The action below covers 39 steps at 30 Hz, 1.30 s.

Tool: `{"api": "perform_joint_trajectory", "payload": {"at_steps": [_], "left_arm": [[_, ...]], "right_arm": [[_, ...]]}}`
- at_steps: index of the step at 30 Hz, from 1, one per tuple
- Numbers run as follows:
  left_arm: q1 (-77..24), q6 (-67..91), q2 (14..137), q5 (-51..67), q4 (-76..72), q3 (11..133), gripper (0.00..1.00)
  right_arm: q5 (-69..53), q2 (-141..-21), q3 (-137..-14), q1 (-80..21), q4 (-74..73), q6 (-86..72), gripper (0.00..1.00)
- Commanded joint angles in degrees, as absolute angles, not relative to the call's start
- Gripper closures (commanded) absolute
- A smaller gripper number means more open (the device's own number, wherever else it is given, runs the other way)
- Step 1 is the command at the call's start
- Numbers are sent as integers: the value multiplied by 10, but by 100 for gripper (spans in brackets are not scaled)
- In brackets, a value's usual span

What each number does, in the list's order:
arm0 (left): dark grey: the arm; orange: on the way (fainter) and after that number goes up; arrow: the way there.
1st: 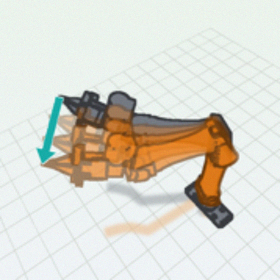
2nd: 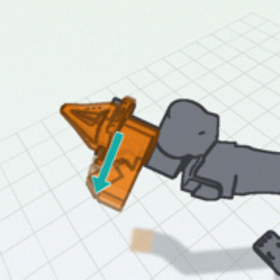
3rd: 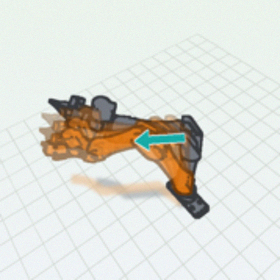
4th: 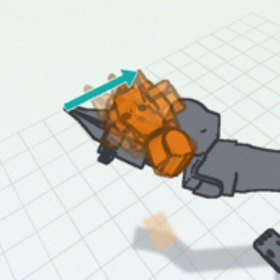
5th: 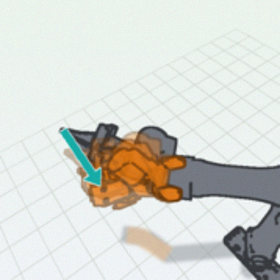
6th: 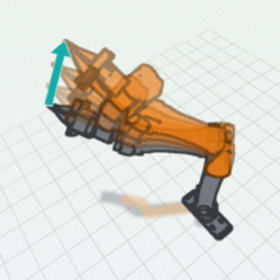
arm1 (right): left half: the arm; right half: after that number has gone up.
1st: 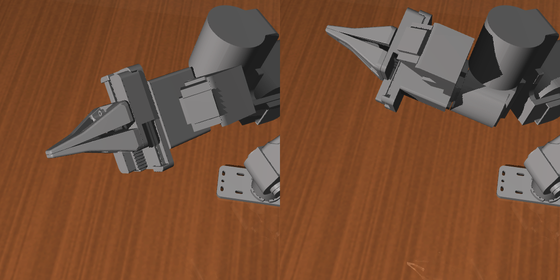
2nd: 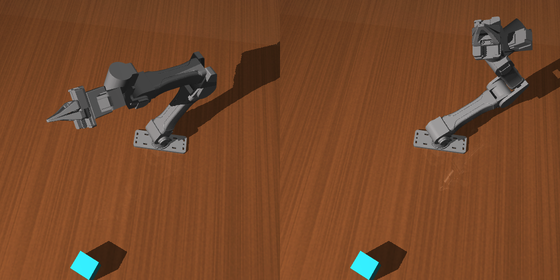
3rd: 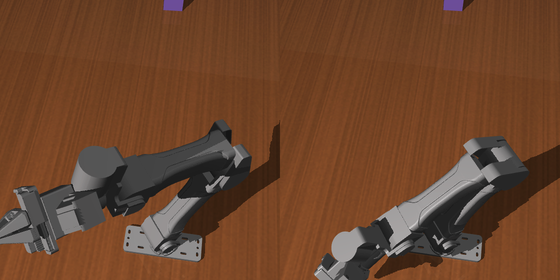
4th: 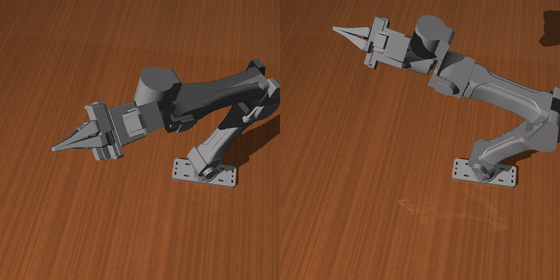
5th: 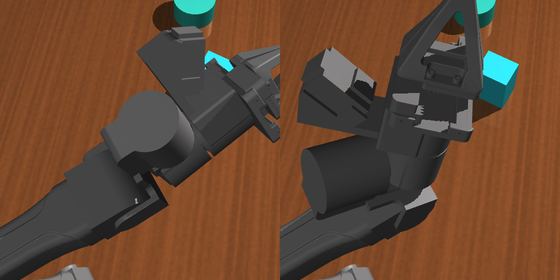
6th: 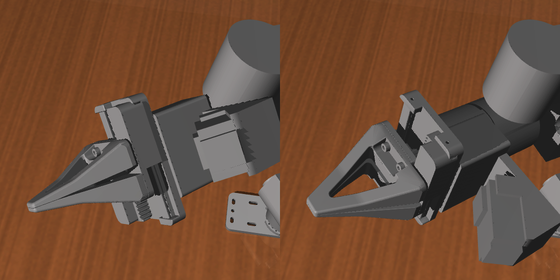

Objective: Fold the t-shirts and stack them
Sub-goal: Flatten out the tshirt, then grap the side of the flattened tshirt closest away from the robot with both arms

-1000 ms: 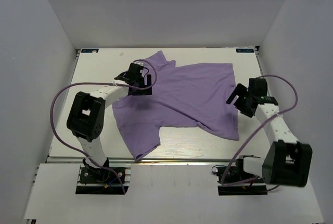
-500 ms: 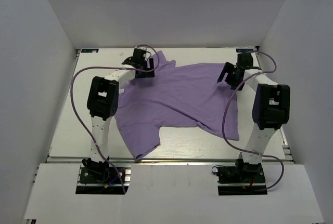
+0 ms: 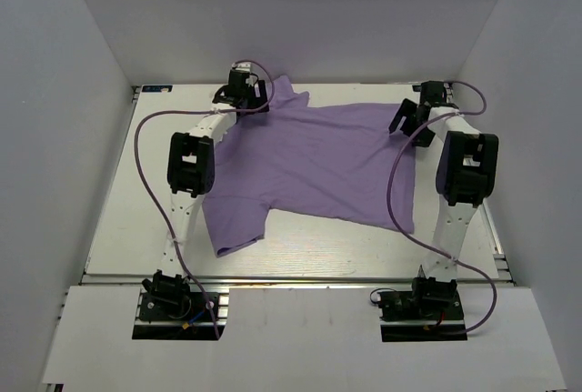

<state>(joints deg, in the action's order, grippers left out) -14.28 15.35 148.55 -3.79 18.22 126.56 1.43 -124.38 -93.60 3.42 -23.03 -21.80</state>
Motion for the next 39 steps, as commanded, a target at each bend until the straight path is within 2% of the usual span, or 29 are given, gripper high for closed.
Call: {"api": "perform_joint_trajectory", "payload": {"at_steps": [1, 5, 9, 13, 19, 22, 24, 25, 26, 28, 29, 32, 33, 39], "left_arm": [[-127, 166, 1520, 16, 205, 1256, 0], [-127, 145, 1525, 65, 178, 1256, 0], [-127, 140, 1517, 77, 156, 1263, 0], [-127, 140, 1478, 118, 151, 1258, 0], [-127, 120, 1342, 126, 200, 1209, 0], [-140, 120, 1238, 85, 246, 1130, 0], [-140, 139, 1174, 65, 285, 1016, 0], [-145, 166, 1099, 65, 276, 966, 0], [-145, 182, 1058, 65, 268, 860, 0], [-150, 229, 979, 65, 261, 723, 0], [-150, 249, 904, 65, 261, 683, 0], [-156, 307, 805, 50, 278, 538, 0], [-163, 308, 751, 42, 291, 511, 0], [-168, 356, 625, 2, 394, 386, 0]], "right_arm": [[12, -1309, -989, 61, -256, -200, 10], [-21, -1340, -1047, 62, -256, -158, 10], [-51, -1320, -1069, 60, -247, -124, 10], [-81, -1253, -1050, 55, -242, -101, 10], [-79, -1101, -970, 44, -241, -88, 10], [-50, -1030, -868, 41, -224, -118, 10], [-37, -976, -769, 45, -214, -174, 10], [-37, -940, -741, 46, -208, -186, 10], [-33, -900, -717, 46, -206, -207, 10], [-28, -846, -622, 41, -184, -240, 10], [-34, -788, -576, 43, -178, -249, 10], [-33, -737, -484, 42, -166, -281, 10], [-20, -690, -457, 43, -167, -284, 10], [17, -570, -370, 43, -194, -303, 10]]}}
